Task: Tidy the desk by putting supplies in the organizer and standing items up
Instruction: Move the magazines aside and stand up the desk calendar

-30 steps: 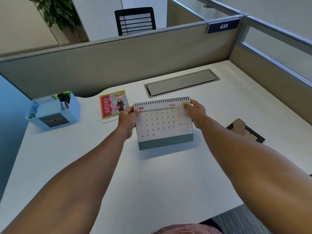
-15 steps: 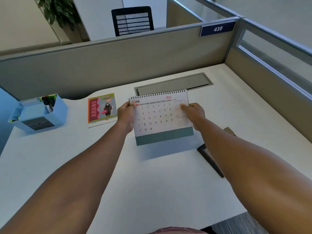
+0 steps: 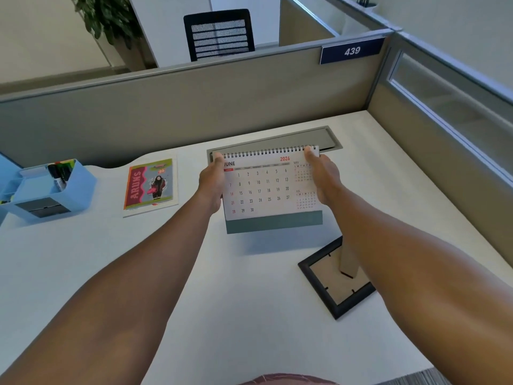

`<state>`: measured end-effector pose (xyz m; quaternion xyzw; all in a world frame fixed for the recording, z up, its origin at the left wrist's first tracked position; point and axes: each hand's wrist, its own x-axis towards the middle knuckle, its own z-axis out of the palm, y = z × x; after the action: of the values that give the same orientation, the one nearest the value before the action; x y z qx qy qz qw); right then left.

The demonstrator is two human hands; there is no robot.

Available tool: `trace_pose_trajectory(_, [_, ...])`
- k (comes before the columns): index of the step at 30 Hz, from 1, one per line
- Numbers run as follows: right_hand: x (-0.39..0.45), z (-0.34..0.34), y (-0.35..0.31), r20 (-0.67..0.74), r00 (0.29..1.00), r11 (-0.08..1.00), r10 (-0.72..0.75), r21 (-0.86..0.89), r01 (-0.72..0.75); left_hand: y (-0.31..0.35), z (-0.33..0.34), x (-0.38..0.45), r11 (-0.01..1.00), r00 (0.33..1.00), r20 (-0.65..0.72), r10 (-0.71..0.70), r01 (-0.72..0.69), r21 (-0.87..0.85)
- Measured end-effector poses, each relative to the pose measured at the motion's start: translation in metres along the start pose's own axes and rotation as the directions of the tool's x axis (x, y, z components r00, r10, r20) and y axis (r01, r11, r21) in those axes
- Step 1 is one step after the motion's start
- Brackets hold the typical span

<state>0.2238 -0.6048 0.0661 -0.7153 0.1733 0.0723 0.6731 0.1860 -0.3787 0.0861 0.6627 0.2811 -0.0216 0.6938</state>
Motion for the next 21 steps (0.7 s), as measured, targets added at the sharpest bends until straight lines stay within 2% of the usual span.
trace_pose_trajectory(5, [0.016, -0.011, 0.001, 0.0, 1.0, 1.0, -0.021, 0.024, 0.021, -0.001, 0.019, 0.005, 0.998, 0.998, -0.028, -0.062, 0.061, -0.036])
trace_pose_trajectory(12, [0.037, -0.015, -0.001, -0.022, 0.999, 0.997, -0.035, 0.062, 0.037, -0.01, 0.027, 0.022, 0.999, 0.998, -0.06, -0.03, 0.028, -0.034])
trace_pose_trajectory(15, [0.043, -0.015, -0.001, -0.056, 0.998, 0.998, -0.034, 0.06, 0.037, -0.013, 0.025, 0.025, 0.999, 0.997, -0.075, 0.004, -0.001, 0.036])
trace_pose_trajectory(21, [0.048, -0.008, 0.003, -0.113, 0.994, 0.996, 0.01, 0.089, 0.0, -0.013, 0.021, 0.03, 0.999, 1.0, -0.021, -0.008, 0.008, 0.044])
